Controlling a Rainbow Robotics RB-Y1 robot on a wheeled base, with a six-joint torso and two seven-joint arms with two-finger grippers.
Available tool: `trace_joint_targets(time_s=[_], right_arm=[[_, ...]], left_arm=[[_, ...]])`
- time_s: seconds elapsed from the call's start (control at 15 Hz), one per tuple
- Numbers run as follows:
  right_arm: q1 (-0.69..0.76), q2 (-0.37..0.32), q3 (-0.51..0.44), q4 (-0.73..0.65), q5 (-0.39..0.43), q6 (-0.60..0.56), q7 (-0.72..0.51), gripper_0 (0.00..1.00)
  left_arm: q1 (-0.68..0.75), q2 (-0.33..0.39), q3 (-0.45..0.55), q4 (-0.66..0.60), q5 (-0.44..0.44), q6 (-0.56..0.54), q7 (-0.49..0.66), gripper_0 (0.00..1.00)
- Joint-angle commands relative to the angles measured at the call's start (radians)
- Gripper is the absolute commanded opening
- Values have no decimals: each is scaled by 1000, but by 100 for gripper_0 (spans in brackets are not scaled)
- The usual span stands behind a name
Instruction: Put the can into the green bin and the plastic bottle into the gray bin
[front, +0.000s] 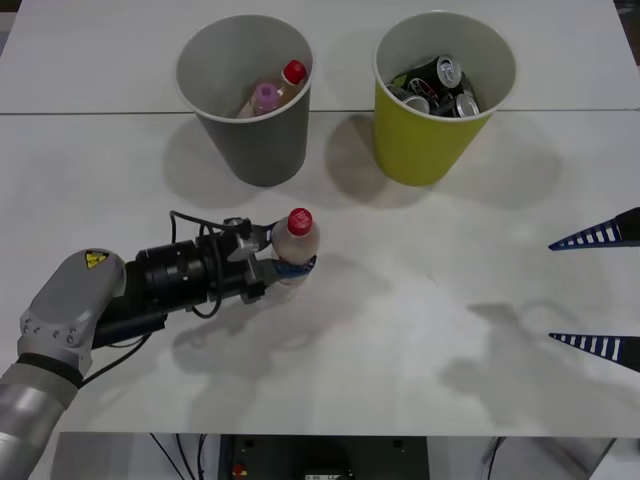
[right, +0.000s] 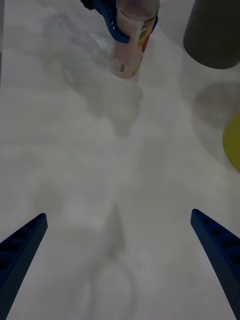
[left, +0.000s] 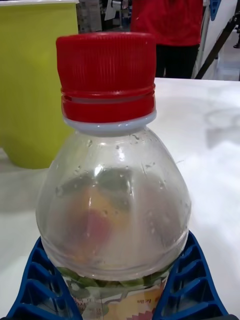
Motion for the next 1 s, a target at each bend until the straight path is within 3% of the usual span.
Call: trace_joint_targets(time_s=[0.07,0.4,0.67,1.0], right_arm=[[0,0,0,0,0,0,0,100],[0,0,0,0,0,0,0,100],[0,0,0,0,0,0,0,100],[0,0,0,0,0,0,0,100]], left_arm=[[0,46,0,-22,7,-9,19,0],[2,184,0,-113,-1,-41,265,0],[2,371,15,-214,-7,-113,533,0],[2,593,104,-341,-35,-241,814,0]])
